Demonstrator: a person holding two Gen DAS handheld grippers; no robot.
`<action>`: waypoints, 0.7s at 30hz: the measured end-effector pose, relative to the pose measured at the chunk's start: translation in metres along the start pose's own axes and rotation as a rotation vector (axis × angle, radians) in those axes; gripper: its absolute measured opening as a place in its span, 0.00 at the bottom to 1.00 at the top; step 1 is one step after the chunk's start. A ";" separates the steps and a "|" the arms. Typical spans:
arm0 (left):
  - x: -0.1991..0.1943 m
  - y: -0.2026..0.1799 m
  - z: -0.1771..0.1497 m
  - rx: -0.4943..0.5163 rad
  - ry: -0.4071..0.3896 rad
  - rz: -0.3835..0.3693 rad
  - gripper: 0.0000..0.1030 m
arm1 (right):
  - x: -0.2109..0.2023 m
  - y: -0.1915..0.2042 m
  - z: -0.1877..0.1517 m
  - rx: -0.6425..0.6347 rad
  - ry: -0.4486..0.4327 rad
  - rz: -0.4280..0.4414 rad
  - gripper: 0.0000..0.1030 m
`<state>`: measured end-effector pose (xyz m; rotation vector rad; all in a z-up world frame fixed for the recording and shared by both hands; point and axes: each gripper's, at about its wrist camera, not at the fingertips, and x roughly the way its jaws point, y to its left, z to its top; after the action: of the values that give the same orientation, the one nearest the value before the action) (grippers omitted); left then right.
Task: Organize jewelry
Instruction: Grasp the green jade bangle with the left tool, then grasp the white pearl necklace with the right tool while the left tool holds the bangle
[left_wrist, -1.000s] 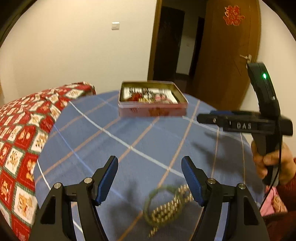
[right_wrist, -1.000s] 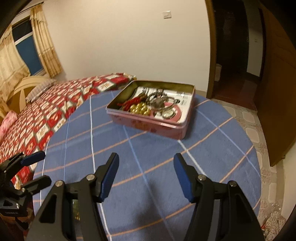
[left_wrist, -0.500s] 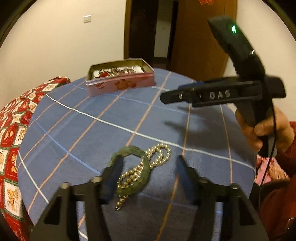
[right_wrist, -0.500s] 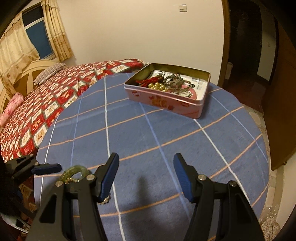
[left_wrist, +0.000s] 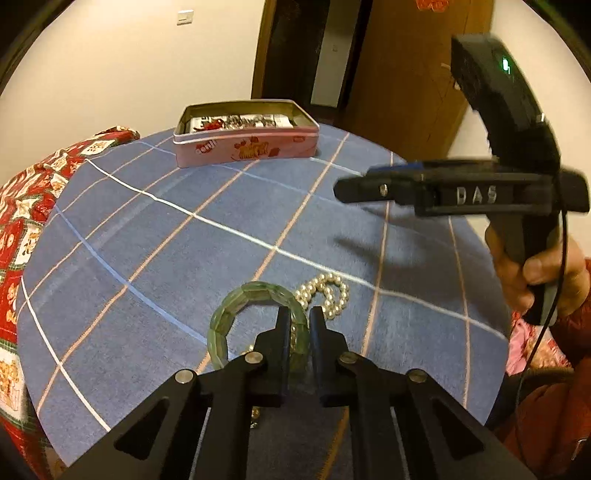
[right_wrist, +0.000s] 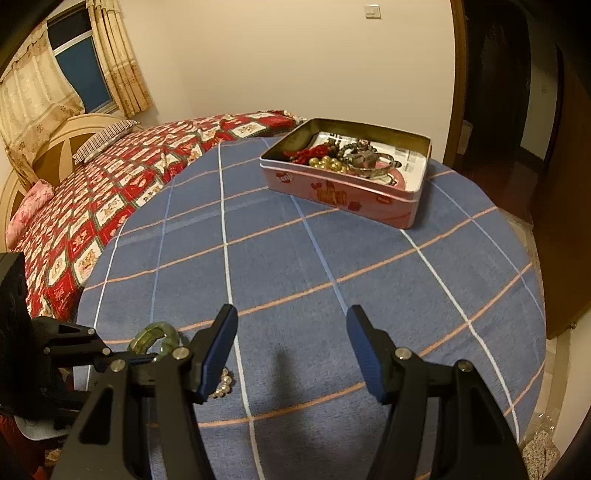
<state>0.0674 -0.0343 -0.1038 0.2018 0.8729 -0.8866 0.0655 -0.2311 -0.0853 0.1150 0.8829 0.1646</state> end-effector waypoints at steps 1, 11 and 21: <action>-0.005 0.004 0.002 -0.022 -0.018 -0.017 0.08 | 0.000 0.000 0.000 0.001 0.002 0.001 0.63; -0.064 0.034 0.027 -0.135 -0.195 -0.010 0.08 | 0.007 0.020 -0.006 -0.082 0.041 0.070 0.63; -0.077 0.049 0.030 -0.169 -0.241 0.048 0.08 | 0.030 0.078 -0.025 -0.351 0.142 0.136 0.63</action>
<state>0.0961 0.0284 -0.0366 -0.0303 0.7109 -0.7702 0.0580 -0.1481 -0.1107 -0.1665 0.9753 0.4566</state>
